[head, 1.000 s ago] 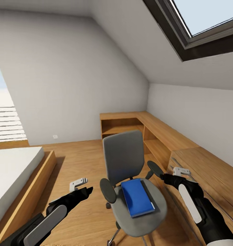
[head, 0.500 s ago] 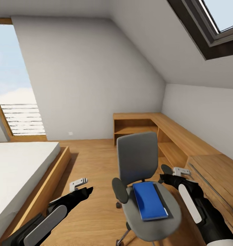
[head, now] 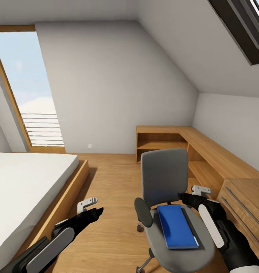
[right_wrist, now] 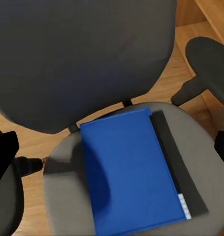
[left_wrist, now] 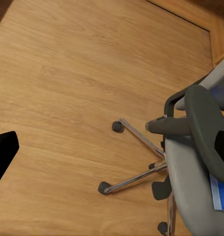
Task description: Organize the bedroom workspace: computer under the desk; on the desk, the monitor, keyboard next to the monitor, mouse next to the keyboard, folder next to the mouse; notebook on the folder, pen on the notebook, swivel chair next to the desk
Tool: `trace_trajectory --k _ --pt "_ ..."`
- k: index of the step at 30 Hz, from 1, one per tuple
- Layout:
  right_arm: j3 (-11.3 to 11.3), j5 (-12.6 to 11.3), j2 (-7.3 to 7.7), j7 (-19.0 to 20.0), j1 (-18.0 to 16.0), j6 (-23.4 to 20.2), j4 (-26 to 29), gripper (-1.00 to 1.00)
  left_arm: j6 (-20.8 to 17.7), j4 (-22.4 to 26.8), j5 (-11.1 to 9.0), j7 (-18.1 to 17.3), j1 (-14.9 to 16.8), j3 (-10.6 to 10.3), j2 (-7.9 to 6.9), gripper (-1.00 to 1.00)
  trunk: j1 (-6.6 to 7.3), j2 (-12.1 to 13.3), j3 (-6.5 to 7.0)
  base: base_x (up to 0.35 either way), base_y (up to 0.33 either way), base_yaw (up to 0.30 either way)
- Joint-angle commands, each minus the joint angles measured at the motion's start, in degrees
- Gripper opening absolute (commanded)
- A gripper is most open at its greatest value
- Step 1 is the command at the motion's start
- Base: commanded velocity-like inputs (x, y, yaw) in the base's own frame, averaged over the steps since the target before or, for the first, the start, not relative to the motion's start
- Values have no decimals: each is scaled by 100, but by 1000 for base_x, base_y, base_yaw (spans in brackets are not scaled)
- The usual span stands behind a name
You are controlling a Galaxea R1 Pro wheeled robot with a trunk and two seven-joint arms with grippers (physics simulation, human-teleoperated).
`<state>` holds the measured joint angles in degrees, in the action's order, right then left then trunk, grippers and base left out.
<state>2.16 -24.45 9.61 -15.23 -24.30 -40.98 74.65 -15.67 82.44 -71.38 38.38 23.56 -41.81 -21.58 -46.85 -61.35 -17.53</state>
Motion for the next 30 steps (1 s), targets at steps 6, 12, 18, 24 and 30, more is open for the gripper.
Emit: trace_trajectory --k 6,12,18,24,30 --pt "18 -45 8 -36 -5 16 -128 100 -6 9 -21 38 8 -11 -5 100 -1 -6 -8 20 0 1" --pt "29 -30 11 -16 -5 54 -357 100 -6 9 -15 38 8 -11 -5 100 -1 -6 -8 248 0 0" --pt "30 -21 14 -7 -5 193 -671 100 -6 9 -16 38 8 -11 -5 100 -1 -6 -8 310 0 0" --pt "30 -21 15 -6 -5 242 -741 100 -7 9 -17 38 8 -11 0 100 -1 -6 -8 200 -37 0" --pt "30 -17 15 2 -8 513 -922 100 -6 9 -22 28 8 -11 -3 100 -1 -6 -8 162 -201 0"
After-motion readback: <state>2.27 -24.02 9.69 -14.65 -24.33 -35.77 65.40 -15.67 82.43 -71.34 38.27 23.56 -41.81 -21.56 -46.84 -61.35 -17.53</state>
